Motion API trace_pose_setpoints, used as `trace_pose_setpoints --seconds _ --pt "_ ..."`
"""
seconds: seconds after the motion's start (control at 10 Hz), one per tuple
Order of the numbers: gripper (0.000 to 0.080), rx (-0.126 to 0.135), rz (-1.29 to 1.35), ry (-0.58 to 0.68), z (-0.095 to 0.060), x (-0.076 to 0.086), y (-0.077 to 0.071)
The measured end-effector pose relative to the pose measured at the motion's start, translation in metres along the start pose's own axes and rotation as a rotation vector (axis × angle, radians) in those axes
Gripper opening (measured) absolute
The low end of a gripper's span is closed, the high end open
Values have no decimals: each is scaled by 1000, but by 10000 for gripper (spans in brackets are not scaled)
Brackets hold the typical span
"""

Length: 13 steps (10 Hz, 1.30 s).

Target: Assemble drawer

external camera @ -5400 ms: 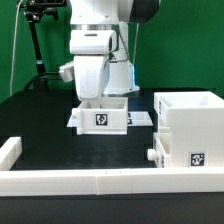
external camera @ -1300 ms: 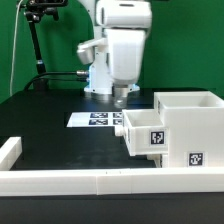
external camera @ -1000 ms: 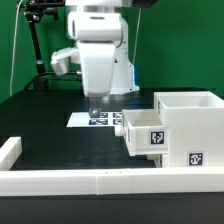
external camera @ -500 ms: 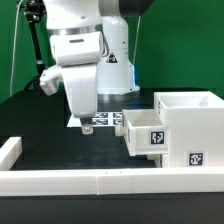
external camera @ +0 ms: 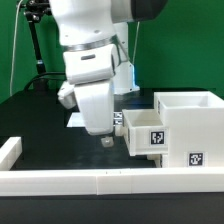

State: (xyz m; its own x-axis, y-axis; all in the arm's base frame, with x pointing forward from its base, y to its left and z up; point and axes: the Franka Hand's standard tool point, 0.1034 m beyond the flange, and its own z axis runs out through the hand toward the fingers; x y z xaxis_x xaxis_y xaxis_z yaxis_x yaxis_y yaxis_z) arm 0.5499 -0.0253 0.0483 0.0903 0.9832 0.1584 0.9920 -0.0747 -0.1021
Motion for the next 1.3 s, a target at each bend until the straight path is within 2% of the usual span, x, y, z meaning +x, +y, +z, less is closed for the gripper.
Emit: trace_pose_setpoints --seconds 0.1,0.5,0.9,1.0,1.1,1.3 --pt "649 -7 18 4 0 13 -2" --pt "649 16 80 16 8 50 -14" --pt "649 8 175 9 6 64 -11" --pt "649 8 180 7 4 57 -11" --pt "649 11 191 3 4 44 -14" --pt "649 3 218 -8 5 21 -32"
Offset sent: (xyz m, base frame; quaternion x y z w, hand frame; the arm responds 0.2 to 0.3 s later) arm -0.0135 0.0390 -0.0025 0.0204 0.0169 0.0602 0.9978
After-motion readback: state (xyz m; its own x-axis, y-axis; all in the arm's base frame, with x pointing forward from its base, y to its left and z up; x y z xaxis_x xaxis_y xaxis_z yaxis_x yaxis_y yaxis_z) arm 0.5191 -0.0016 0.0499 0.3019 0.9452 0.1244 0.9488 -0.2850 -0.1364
